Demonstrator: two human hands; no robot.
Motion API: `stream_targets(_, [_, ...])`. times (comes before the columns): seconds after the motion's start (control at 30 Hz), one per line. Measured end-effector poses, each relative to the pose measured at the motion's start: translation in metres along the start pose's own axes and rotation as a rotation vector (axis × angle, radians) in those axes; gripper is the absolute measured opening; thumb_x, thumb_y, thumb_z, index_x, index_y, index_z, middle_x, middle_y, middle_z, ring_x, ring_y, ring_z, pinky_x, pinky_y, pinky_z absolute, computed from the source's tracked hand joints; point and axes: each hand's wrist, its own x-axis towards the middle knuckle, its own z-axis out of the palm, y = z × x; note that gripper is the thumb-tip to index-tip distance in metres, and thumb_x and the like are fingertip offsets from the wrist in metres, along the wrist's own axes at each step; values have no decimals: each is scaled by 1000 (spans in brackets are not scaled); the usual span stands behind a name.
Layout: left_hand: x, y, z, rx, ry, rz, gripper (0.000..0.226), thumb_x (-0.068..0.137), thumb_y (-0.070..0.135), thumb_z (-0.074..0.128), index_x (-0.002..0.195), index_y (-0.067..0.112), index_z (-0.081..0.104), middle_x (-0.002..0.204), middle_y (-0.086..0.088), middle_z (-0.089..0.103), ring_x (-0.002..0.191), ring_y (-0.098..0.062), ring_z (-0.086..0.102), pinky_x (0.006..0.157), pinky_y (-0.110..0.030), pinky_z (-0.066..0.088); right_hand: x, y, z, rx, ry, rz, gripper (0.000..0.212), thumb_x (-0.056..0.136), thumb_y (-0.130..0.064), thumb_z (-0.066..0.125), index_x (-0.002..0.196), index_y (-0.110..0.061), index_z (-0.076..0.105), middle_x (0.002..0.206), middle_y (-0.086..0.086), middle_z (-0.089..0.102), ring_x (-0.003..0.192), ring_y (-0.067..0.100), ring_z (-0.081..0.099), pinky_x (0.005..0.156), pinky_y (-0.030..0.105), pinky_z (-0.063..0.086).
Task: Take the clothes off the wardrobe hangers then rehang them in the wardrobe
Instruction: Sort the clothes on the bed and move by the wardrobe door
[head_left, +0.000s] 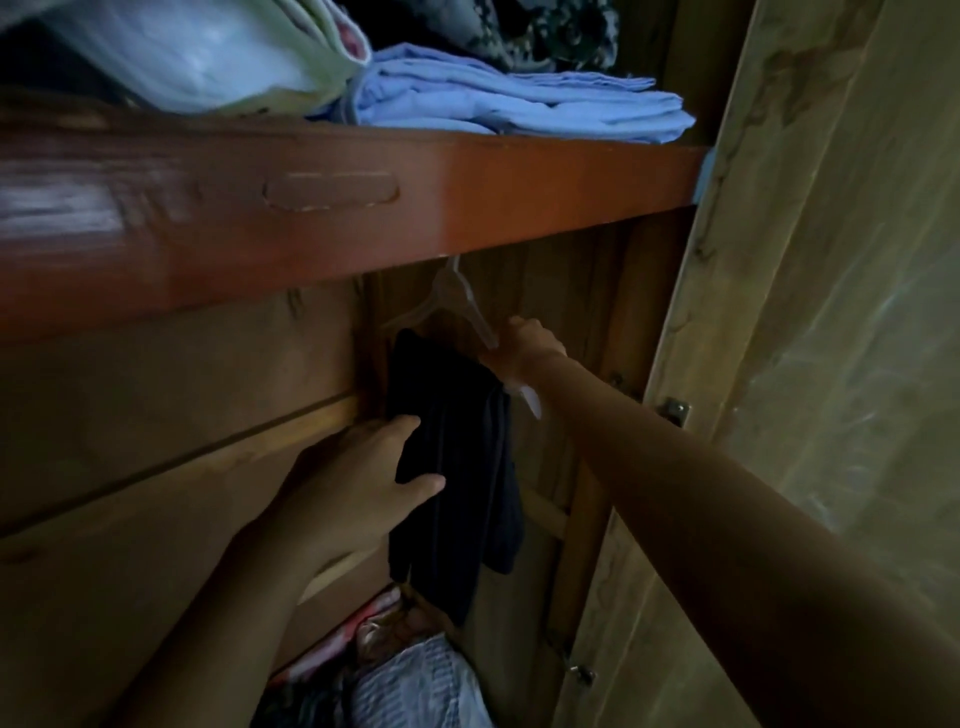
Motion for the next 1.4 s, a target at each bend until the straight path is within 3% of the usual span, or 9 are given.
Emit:
stream_targets(0.1, [5, -2, 1, -4, 11, 3, 71, 91, 58, 55, 152, 31, 28, 150, 8, 42, 132, -10, 45, 86, -19, 32, 6, -3, 9, 53, 36, 26, 37, 98, -36, 53, 124, -11, 56, 123, 13, 61, 112, 35, 61, 78, 35, 43])
stream_targets(0.27, [3, -15, 13, -63, 22, -18, 76, 89, 64, 52, 153, 38, 18, 153, 11, 40, 134, -11, 44, 94, -24, 38, 6, -6, 18, -3, 148, -4, 24, 92, -6, 52, 115, -5, 61, 114, 16, 64, 107, 37, 63, 73, 34, 42])
stream_targets(0.47, [3, -26, 16, -54, 41, -27, 77, 88, 68, 48, 152, 42, 14, 150, 14, 43, 131, -8, 47, 87, -21, 35, 4, 1, 9, 9, 279, 2, 21, 87, -2, 53, 106, -4, 62, 108, 17, 65, 101, 37, 64, 69, 36, 42])
stream_targets(0.67, [19, -6, 19, -109, 103, 10, 77, 92, 56, 53, 156, 33, 16, 153, 6, 40, 135, -12, 43, 99, -25, 39, -21, 31, -9, 82, 304, 4, 17, 97, -18, 51, 102, -6, 62, 107, 18, 65, 99, 39, 63, 69, 35, 40])
stream_targets(0.8, [28, 10, 19, -184, 144, 31, 74, 94, 47, 56, 156, 28, 19, 154, 4, 38, 139, -14, 38, 103, -26, 35, -61, 59, -9, 118, 302, -81, 39, 102, -43, 44, 98, -10, 65, 95, 15, 67, 89, 37, 65, 65, 36, 42])
stream_targets(1.0, [33, 21, 19, -298, 306, 1, 73, 93, 46, 57, 155, 30, 21, 157, 2, 34, 142, -19, 34, 108, -38, 35, -114, 57, -15, 6, 347, -252, 42, 102, -51, 37, 87, -19, 60, 75, 1, 61, 66, 25, 62, 55, 35, 44])
stream_targets(1.1, [34, 25, 16, -299, 381, -12, 79, 93, 42, 59, 156, 26, 13, 160, -2, 27, 145, -24, 29, 111, -42, 32, -138, 71, -26, -7, 352, -275, 39, 102, -52, 36, 78, -27, 52, 67, -6, 53, 56, 16, 49, 53, 30, 33])
stream_targets(1.3, [36, 43, 28, -385, 159, 122, 66, 98, 39, 51, 156, 29, 20, 158, 3, 31, 144, -14, 28, 115, -35, 27, -196, 124, -41, 69, 362, -212, 40, 100, -55, 37, 71, -31, 50, 58, -10, 52, 53, 6, 52, 49, 24, 35])
stream_targets(1.4, [40, 65, 40, -407, 18, 215, 57, 100, 43, 46, 153, 33, 27, 155, 10, 35, 142, -8, 32, 115, -34, 28, -222, 143, -52, 96, 385, -209, 42, 101, -53, 41, 62, -34, 41, 53, -7, 48, 49, 10, 50, 50, 31, 41])
